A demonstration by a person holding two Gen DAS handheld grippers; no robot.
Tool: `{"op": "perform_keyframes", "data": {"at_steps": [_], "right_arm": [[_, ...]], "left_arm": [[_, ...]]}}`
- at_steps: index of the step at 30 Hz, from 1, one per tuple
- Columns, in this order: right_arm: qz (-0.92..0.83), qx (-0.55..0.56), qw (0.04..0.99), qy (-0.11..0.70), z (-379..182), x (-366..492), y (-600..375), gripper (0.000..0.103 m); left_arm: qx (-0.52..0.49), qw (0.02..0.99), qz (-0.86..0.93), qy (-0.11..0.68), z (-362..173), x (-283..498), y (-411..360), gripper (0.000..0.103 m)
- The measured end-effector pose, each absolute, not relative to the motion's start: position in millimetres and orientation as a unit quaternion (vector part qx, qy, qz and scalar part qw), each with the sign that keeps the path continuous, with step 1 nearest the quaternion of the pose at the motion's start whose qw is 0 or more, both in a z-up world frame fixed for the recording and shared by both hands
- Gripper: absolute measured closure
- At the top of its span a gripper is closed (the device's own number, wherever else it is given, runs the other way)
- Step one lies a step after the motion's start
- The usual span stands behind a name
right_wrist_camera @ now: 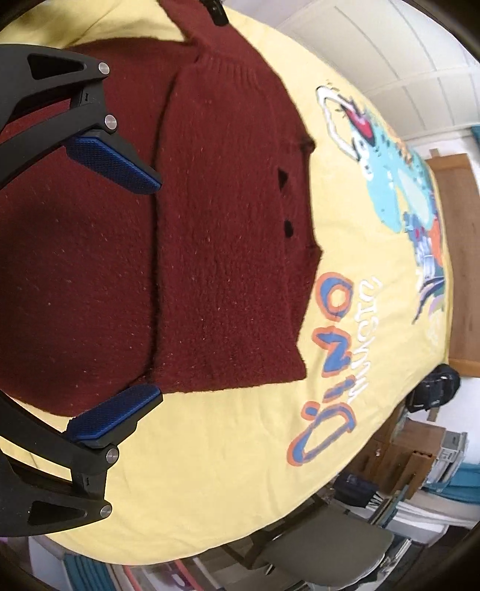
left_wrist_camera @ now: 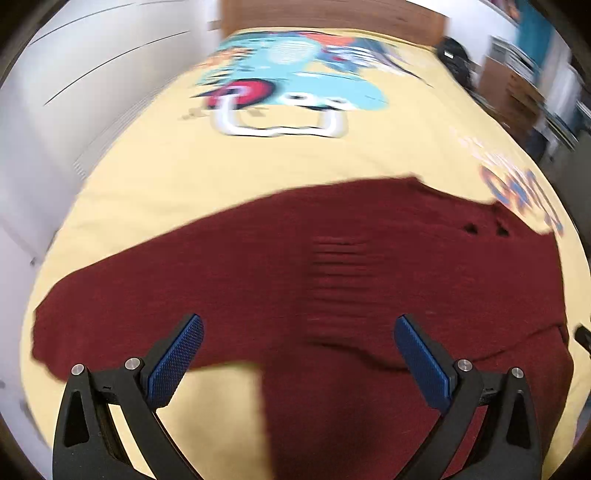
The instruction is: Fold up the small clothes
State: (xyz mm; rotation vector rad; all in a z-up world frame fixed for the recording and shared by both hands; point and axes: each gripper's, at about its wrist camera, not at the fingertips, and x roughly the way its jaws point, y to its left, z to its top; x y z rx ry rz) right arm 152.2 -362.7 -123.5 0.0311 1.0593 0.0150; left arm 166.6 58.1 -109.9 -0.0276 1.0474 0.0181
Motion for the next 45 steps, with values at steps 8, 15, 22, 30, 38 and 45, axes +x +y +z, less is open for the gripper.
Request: {"op": "perform_keyframes", "data": {"at_steps": [8, 15, 22, 30, 38, 45], "right_arm": [[0.002, 0.021, 0.86, 0.509, -125, 135, -359, 0.0], [-0.012, 0.03, 0.856, 0.516, -128, 131, -361, 0.0], [-0.017, 0.022, 0.846, 0.532, -137, 131, -358, 0.0], [-0.015, 0.014, 0.844, 0.536, -140, 135, -354, 0.0], [-0.01, 0.015, 0.843, 0.537, -141, 138, -351, 0.0], [-0.003, 0.016, 0.849, 0.528, -135, 143, -353, 0.0]], "left_arm": [[-0.105, 0.832, 0.158, 0.522, -114, 134, 198, 0.001], [-0.182, 0.8, 0.237, 0.521, -120, 123, 283, 0.001], [-0.279, 0.744, 0.288, 0.535, -160, 112, 345, 0.002], [-0.312, 0.732, 0.295, 0.529, -171, 103, 368, 0.024], [-0.298, 0.755, 0.249, 0.528, -144, 100, 373, 0.09], [-0.239, 0.809, 0.193, 0.501, -82, 106, 324, 0.091]]}}
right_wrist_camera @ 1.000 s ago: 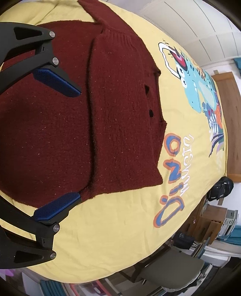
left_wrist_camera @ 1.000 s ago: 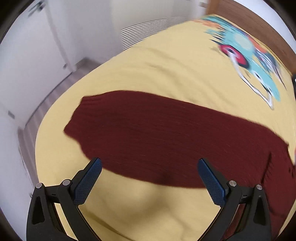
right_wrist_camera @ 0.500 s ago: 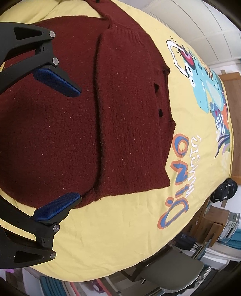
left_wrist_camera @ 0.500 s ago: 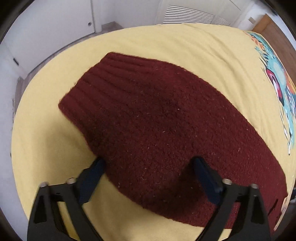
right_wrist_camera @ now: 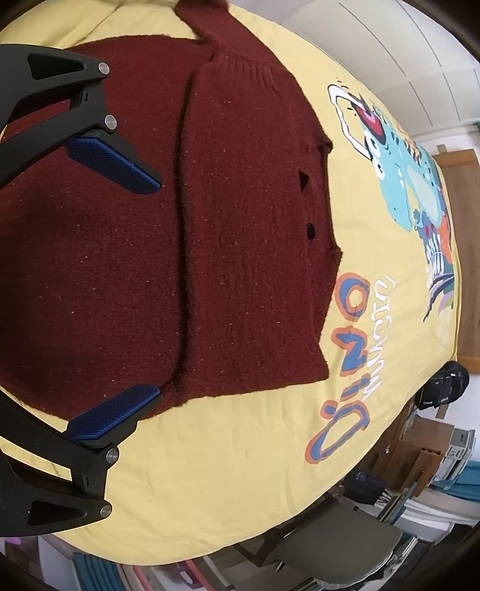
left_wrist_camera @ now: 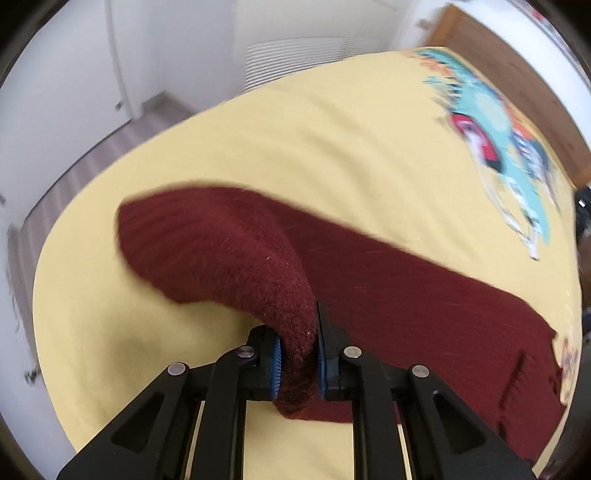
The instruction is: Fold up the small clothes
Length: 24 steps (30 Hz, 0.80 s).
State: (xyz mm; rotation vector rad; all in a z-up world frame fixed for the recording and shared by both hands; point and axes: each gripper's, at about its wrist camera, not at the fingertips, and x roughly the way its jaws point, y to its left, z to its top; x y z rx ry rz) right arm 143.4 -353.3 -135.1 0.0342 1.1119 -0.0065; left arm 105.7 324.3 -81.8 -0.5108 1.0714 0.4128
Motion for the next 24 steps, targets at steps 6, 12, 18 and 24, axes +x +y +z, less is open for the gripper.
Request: {"op": "perform_keyframes", "data": {"at_steps": [6, 12, 18, 24], "right_arm": [[0.0, 0.021, 0.852, 0.523, -131, 150, -362, 0.0], [-0.001, 0.033, 0.855, 0.517, -128, 156, -377, 0.0], [-0.011, 0.037, 0.852, 0.522, -127, 169, -398, 0.0], [-0.019, 0.046, 0.853, 0.519, -124, 174, -413, 0.0]], "left_arm": [[-0.199, 0.838, 0.113, 0.496, -48, 123, 230, 0.091], [-0.156, 0.849, 0.028, 0.504, -34, 139, 132, 0.091], [-0.118, 0.853, -0.053, 0.506, -29, 165, 22, 0.091], [-0.085, 0.846, -0.109, 0.515, -50, 200, -69, 0.091]]}}
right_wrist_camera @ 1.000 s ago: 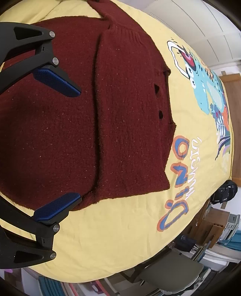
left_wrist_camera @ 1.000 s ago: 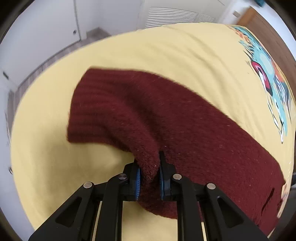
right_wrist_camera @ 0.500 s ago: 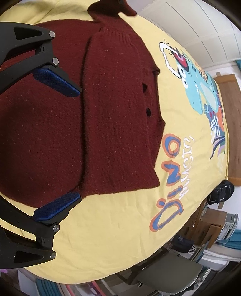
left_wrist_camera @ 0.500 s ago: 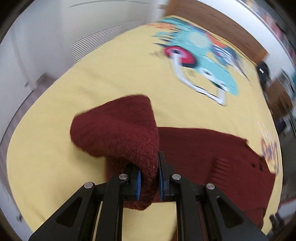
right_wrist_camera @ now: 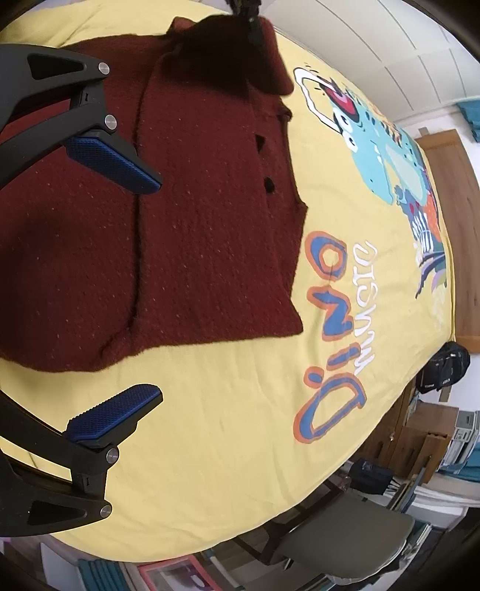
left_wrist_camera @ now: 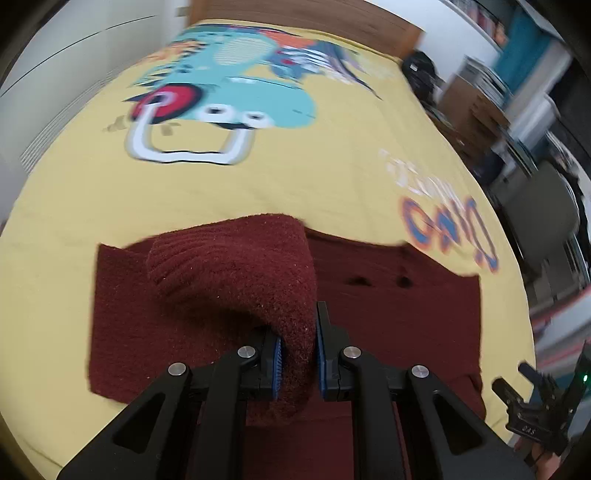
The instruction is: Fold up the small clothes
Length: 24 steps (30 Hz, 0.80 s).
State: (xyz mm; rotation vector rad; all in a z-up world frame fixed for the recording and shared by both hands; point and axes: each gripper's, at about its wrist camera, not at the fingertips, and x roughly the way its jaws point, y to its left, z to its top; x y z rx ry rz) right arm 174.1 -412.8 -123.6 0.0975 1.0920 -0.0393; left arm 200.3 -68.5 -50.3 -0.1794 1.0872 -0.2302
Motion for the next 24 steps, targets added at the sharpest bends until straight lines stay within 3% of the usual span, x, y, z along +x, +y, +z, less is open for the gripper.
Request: {"op": "perform_keyframes", "data": {"at_steps": [8, 18, 23, 24], "right_arm": [[-0.02, 0.056, 0.851, 0.522, -129, 169, -419, 0.0], [-0.024, 0.063, 0.833, 0.55, -157, 160, -420, 0.0], [-0.025, 0.068, 0.827, 0.558, -166, 157, -423, 0.0], [-0.025, 0.068, 0.826, 0.558, -167, 158, -423, 0.0]], "left_arm": [[-0.04, 0.837, -0.153, 0.523, -74, 204, -149, 0.091], [0.009, 0.815, -0.108, 0.569, -142, 205, -167, 0.091], [0.038, 0.814, -0.095, 0.572, -161, 208, -166, 0.086], [0.042, 0.814, -0.093, 0.572, -162, 208, -167, 0.079]]}}
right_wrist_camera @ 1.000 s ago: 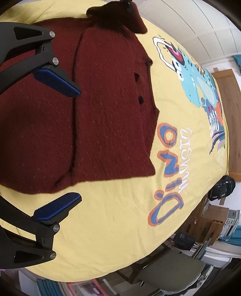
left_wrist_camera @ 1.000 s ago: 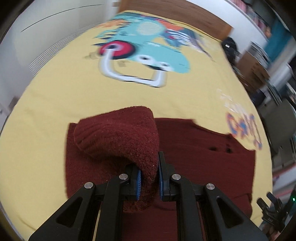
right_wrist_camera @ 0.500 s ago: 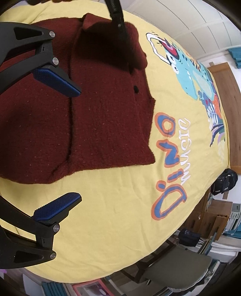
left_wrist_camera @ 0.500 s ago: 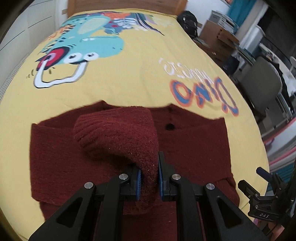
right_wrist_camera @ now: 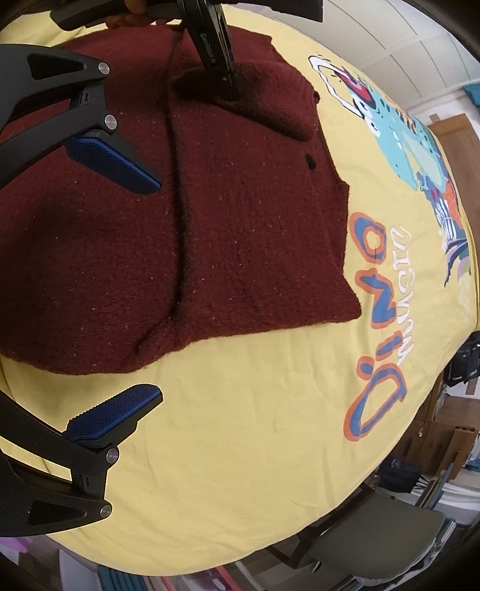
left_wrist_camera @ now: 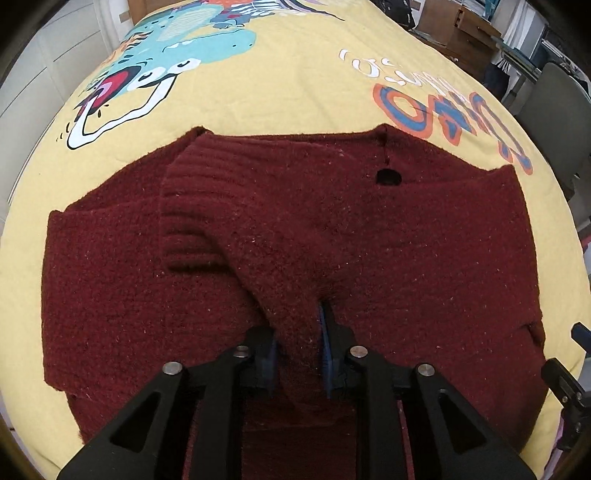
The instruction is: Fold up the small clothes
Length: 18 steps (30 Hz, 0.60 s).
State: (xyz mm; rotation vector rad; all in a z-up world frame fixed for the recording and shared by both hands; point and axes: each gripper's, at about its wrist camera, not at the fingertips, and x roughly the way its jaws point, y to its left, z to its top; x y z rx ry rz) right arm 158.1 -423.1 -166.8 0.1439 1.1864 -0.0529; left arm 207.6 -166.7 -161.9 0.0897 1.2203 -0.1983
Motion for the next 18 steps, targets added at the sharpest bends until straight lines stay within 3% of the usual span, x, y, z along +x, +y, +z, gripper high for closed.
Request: {"op": "perform_keyframes", "data": {"at_steps": [1, 3, 8, 10, 13, 15, 18], "right_arm": [[-0.025, 0.068, 0.826, 0.558, -167, 158, -423, 0.0], [-0.025, 0.067, 0.828, 0.557, -166, 158, -423, 0.0], [-0.02, 0.059, 0.828, 0.557, -164, 158, -419, 0.0], [-0.018, 0.052, 0.828, 0.558, -162, 157, -415, 0.0], [-0.013, 0.035, 0.825, 0.564, -162, 157, -408, 0.0], [-0.005, 0.03, 0.825, 0.564, -160, 156, -401, 0.0], [0.007, 0.021, 0.824, 0.565, -158, 156, -391, 0.0]], "left_arm": [[0.049, 0.814, -0.089, 0.572, -162, 208, -166, 0.065], [0.059, 0.811, -0.084, 0.576, -165, 208, -166, 0.048], [0.038, 0.797, -0.092, 0.595, -165, 205, -152, 0.044], [0.03, 0.797, -0.1, 0.595, -159, 202, -146, 0.027], [0.03, 0.796, -0.109, 0.595, -152, 198, -137, 0.012], [0.034, 0.794, -0.114, 0.596, -148, 196, -127, 0.004], [0.035, 0.8, -0.107, 0.589, -142, 192, -107, 0.002]]}}
